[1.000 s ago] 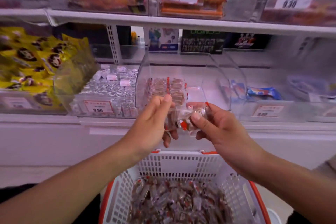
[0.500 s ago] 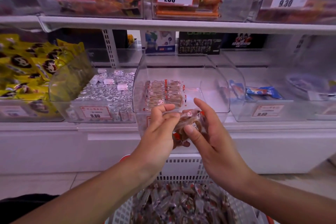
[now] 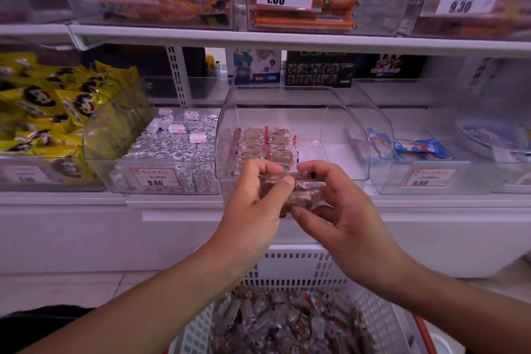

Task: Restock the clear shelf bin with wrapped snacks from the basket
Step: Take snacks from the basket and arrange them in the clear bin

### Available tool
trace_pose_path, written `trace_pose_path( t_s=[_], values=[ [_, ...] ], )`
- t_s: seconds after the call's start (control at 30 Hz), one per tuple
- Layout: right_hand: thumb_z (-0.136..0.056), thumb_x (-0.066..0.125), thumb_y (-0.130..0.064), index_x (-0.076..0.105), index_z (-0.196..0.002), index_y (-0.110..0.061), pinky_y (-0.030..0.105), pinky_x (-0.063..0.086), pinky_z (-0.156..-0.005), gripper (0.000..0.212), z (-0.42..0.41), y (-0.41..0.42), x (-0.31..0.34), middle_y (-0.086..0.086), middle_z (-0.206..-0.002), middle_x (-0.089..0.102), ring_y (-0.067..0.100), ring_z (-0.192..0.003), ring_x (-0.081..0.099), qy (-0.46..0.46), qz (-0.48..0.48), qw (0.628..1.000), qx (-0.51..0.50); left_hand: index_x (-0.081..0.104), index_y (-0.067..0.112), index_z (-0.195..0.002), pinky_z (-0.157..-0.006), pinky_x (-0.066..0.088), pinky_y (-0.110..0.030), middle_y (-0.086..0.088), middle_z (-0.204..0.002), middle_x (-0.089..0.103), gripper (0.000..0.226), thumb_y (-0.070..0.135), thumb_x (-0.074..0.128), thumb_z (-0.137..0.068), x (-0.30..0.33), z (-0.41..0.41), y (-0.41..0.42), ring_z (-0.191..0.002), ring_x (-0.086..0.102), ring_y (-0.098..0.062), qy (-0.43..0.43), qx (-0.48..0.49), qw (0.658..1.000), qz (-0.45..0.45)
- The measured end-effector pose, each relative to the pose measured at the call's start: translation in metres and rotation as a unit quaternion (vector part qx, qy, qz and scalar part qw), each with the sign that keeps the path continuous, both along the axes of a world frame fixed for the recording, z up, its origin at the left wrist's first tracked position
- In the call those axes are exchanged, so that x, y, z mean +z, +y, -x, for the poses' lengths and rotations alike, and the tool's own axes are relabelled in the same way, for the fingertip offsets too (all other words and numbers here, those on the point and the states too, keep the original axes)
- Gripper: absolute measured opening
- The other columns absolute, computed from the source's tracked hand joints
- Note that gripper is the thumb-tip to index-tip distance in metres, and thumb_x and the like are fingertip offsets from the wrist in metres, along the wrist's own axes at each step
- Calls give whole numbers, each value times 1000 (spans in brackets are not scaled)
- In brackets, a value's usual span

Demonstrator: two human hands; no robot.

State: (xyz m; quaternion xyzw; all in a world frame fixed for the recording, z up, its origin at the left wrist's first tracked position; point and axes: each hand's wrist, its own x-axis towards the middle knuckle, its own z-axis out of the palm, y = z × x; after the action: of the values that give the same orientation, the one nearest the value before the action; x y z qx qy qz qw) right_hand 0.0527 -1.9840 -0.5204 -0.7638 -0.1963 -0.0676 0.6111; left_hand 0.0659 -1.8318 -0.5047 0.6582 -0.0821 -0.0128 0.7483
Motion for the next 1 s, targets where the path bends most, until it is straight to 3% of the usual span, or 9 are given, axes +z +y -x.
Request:
trace_pose_path(
  t_s=[0.1,0.27,0.37,0.47,0.57,0.63,0.7,0.8,1.0],
  values=[
    [-78,77,-7,58,-112,-31,27,56,-61,46,-11,-7,17,-1,-92,70,14,-71,68,-13,65,998,10,48,7,-108,-55,48,-12,-4,-84,65,13,5,55,-97,6,-4,1,-65,64,-1,-4,-9,1000,-8],
    [-67,81,-12,69,-94,-25,23,53,-57,32,-37,-9,53,-10,-81,68,15,-71,64,-106,242,964,-8,53,16,-101,-56,48,-14,4,-78,68,8,11,58,-97,17,-21,3,-64,63,-1,17,-8,999,-32],
    [-70,80,-12,70,-95,-19,31,58,-62,28,-59,-2,68,0,-84,73,20,-73,69,-55,224,972,38,58,16,-104,-78,57,-31,-7,-94,73,11,25,57,-98,25,-34,14,-81,69,-15,26,-7,1000,-2],
    [-68,83,-22,71,-90,-18,39,59,-65,25,-100,-5,81,3,-80,75,20,-69,69,-15,187,982,-13,58,18,-106,-73,59,-31,1,-95,74,19,35,52,-100,36,-56,38,-83,73,-14,-3,39,999,-6],
    [-69,82,-23,71,-86,-17,34,55,-60,21,-144,-12,80,1,-73,73,16,-64,66,4,281,958,-64,56,25,-95,-62,47,-26,9,-90,61,10,33,62,-94,38,-79,73,-78,64,-11,-116,247,939,-209],
    [-72,82,-31,69,-87,-17,25,52,-55,24,-163,-11,65,-1,-77,71,13,-67,67,36,411,909,-58,57,25,-93,-58,41,-25,11,-80,60,16,38,66,-89,29,-87,90,-73,57,-5,-135,248,885,-370],
    [-74,82,-34,67,-90,-17,22,46,-54,28,-174,-7,45,-1,-83,69,11,-69,64,57,501,862,-52,58,25,-95,-62,46,-25,7,-71,64,23,44,68,-88,18,-90,96,-69,59,-7,-102,182,862,-462],
    [-73,82,-33,68,-91,-16,24,42,-55,29,-183,1,23,-1,-85,65,13,-71,59,55,542,837,-60,54,26,-98,-66,54,-36,0,-63,67,22,43,64,-90,5,-92,94,-63,63,-15,-105,124,840,-518],
    [-69,86,-25,75,-100,-17,29,45,-72,33,-185,10,11,1,-97,67,21,-93,60,36,547,835,-52,52,20,-94,-61,48,-36,1,-66,64,15,34,55,-96,-2,-95,93,-65,58,-19,-146,105,811,-557]
  ],
)
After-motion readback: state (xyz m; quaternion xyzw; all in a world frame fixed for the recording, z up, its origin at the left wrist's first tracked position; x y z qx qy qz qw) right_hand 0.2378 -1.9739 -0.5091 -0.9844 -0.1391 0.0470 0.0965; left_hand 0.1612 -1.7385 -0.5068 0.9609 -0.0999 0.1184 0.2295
